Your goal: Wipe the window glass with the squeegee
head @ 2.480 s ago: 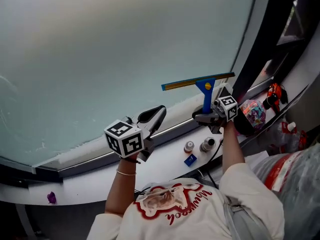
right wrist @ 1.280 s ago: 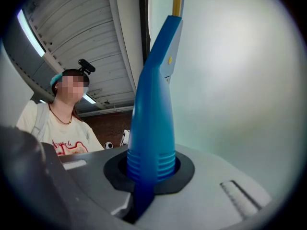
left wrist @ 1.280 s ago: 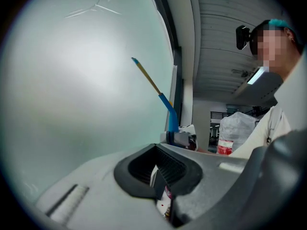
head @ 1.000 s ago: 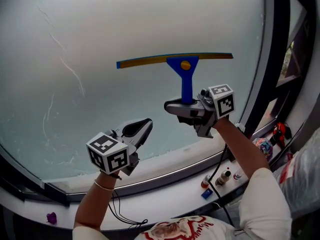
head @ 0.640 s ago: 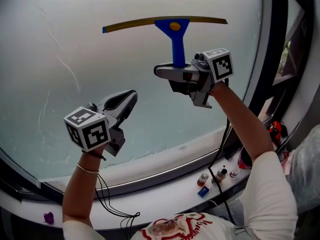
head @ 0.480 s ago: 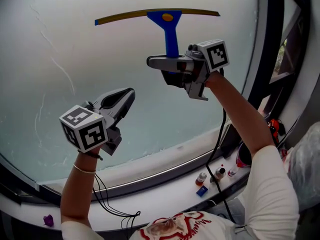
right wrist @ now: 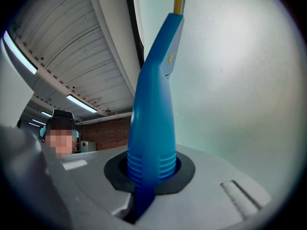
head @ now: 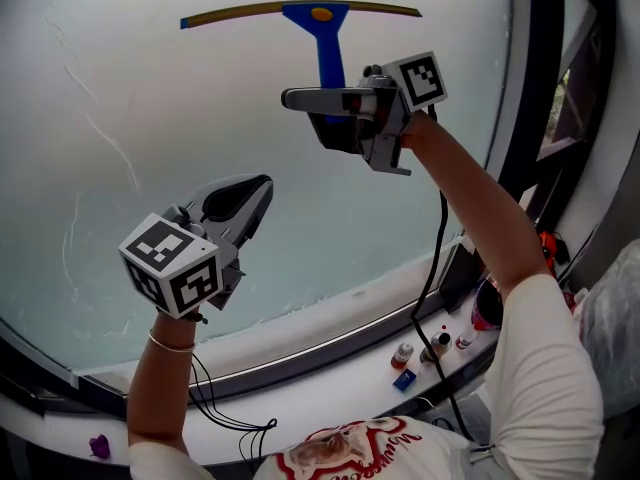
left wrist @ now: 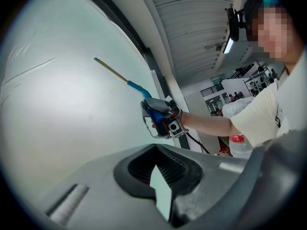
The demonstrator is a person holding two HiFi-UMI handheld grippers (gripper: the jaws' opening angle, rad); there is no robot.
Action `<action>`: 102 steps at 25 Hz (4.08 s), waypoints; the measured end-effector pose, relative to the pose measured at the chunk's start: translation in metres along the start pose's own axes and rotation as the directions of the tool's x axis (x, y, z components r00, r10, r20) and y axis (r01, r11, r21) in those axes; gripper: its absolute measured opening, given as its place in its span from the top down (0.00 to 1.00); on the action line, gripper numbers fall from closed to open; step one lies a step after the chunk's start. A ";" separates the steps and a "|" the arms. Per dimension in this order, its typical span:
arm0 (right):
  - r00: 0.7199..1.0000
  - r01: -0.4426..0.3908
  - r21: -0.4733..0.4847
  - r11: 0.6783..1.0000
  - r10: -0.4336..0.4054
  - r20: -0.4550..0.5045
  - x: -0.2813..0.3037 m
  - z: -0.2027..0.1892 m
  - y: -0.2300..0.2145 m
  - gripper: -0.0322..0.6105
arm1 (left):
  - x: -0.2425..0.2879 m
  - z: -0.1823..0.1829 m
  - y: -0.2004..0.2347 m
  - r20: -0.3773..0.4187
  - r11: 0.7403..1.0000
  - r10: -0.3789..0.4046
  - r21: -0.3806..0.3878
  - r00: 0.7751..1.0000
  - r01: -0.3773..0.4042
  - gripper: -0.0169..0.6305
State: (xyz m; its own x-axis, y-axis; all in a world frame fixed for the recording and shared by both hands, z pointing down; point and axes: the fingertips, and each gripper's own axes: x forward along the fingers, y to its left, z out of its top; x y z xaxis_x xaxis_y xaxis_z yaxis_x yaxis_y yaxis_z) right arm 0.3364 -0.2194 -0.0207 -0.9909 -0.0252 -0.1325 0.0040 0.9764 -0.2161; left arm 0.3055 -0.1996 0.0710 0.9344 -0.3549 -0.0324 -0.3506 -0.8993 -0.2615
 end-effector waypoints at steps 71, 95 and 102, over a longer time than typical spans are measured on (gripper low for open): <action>0.999 -0.028 0.020 0.999 0.027 0.029 -0.023 -0.135 -0.048 0.86 | 0.040 -0.086 -0.048 0.072 0.959 0.038 -0.283 0.997 -0.016 0.97; 1.000 -0.018 0.102 0.995 0.016 0.019 -0.034 -0.200 -0.056 0.85 | 0.058 -0.125 -0.055 0.022 0.930 0.020 -0.368 1.000 -0.011 0.97; 0.999 -0.026 0.122 0.992 0.022 0.034 -0.033 -0.216 -0.057 0.85 | 0.054 -0.139 -0.059 0.016 0.918 0.009 -0.396 1.000 -0.002 0.97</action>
State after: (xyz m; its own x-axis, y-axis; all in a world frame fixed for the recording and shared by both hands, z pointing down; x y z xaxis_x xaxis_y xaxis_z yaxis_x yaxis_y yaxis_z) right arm 0.3396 -0.2283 0.2049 -0.9854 -0.0112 -0.1700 0.0461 0.9432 -0.3290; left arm 0.3676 -0.2011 0.2192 0.9320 -0.3591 -0.0500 -0.3492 -0.9262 0.1420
